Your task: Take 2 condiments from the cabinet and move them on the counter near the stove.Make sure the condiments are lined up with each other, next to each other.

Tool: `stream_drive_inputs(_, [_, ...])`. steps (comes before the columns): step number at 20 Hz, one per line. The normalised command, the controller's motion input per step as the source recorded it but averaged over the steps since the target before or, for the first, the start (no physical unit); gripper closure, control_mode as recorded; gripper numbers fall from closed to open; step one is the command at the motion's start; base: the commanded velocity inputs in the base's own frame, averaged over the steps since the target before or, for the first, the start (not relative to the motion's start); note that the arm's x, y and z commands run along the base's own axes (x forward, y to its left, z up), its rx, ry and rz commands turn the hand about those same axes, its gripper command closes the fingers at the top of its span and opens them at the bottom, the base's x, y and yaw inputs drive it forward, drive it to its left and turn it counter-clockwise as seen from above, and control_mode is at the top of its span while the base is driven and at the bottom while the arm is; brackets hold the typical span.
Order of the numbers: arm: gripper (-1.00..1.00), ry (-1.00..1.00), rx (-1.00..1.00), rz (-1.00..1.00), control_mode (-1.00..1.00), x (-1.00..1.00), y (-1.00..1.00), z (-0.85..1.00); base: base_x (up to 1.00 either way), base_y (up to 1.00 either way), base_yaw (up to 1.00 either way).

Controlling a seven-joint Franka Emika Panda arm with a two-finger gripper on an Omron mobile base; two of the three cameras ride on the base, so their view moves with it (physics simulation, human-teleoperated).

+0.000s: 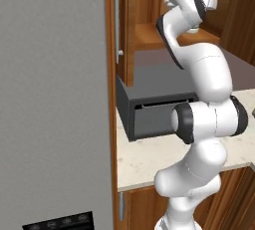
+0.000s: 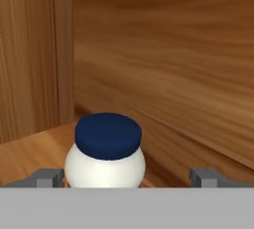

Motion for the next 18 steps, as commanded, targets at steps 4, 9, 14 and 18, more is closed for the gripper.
stream_drive_inputs(4, [-1.0,0.0,0.0,-0.06,-1.0,0.23,-0.23,0.0,0.0,0.0,0.0])
stream_drive_inputs(9, [-1.0,0.0,0.02,-0.04,-1.0,0.3,-0.02,0.0,0.0,0.0,0.0])
stream_drive_inputs(14, [-1.0,0.0,0.04,-0.02,-1.0,0.33,0.0,0.0,0.0,0.0,0.0])
stream_drive_inputs(18, [-1.0,0.0,0.04,-0.02,-1.0,0.24,0.0,0.0,0.0,0.0,0.0])
